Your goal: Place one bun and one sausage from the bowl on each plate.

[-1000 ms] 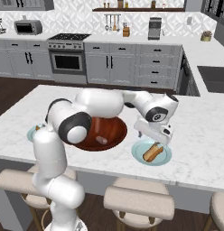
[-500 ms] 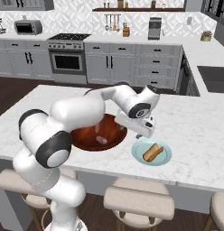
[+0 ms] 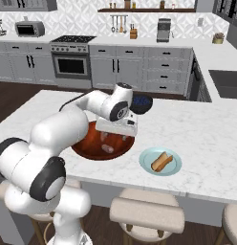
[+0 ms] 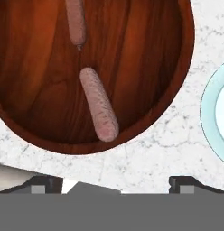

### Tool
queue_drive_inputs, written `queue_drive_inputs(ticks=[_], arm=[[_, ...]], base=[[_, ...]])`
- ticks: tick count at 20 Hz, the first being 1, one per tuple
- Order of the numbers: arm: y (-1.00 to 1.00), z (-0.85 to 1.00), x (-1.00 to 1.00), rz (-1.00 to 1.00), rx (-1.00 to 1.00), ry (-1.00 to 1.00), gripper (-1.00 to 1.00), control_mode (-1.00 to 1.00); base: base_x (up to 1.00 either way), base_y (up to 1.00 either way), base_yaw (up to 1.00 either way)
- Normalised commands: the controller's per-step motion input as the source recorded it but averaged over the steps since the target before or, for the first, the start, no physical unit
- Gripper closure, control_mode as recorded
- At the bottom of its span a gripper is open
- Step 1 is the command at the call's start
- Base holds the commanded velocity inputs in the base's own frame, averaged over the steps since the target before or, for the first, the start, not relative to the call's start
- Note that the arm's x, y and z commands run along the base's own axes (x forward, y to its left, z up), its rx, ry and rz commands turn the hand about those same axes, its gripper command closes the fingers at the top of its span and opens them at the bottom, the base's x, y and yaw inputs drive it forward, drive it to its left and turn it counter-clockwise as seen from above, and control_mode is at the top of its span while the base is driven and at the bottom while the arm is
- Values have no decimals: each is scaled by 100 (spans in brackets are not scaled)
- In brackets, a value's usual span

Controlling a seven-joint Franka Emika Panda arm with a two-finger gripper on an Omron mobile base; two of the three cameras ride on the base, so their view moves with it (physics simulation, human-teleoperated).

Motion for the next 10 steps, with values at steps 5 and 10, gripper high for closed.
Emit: queue_drive_inputs(ticks=[5,10], arm=[[45,-32,22,23,-16,13,-100,-100],[9,-36,41,7,-8,11,-100,-100]], base=[[0,0,0],[0,0,0]])
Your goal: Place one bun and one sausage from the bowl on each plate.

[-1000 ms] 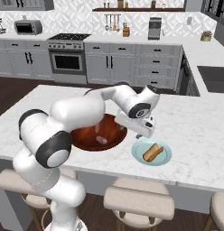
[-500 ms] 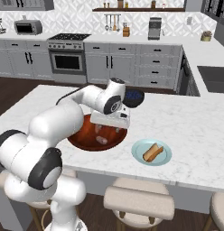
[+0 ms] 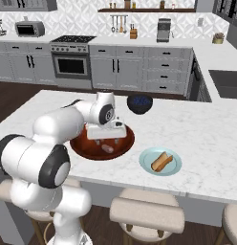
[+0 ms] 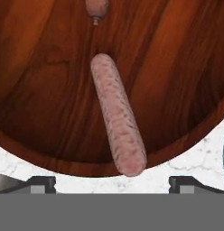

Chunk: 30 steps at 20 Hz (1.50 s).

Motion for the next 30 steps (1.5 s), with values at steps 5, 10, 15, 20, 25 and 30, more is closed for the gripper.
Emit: queue_drive_inputs(ticks=[5,10,15,20,25,30], arm=[[8,-25,33,3,-9,16,-100,-100],[0,-31,17,5,-2,4,-100,-100],[0,-47,0,8,-1,0,-100,-100],[0,-36,0,8,0,0,-100,-100],[0,-19,0,9,0,0,100,-100],[15,18,-11,7,0,-2,100,-100]], base=[[0,0,0],[0,0,0],[0,0,0],[0,0,0],[0,0,0],[0,0,0]])
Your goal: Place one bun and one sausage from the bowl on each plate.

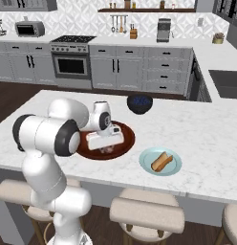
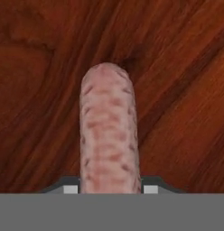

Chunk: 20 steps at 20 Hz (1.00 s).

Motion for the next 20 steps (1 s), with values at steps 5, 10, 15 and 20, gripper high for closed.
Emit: queue_drive_inputs(ticks=[5,10,15,20], arm=[[21,90,-38,2,0,-5,100,-100],[33,89,-57,0,2,-4,100,-100],[62,67,-27,0,8,0,100,-100],[90,4,-3,0,7,0,100,-100]], base=[[0,0,0],[0,0,0],[0,0,0],[0,0,0]])
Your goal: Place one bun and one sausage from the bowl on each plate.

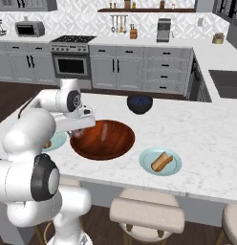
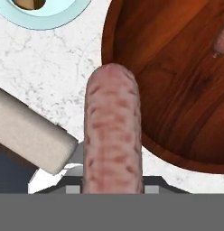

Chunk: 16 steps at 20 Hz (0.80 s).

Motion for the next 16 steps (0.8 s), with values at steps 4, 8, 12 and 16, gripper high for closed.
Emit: queue_drive_inputs(ticks=[4,8,12,16], arm=[[94,0,0,-1,6,0,100,-100],[89,0,0,-11,7,0,100,-100],[90,0,0,-14,3,0,100,-100],[47,-8,7,-9,0,-5,100,-100]], base=[[0,0,0],[0,0,0],[0,0,0],[0,0,0]])
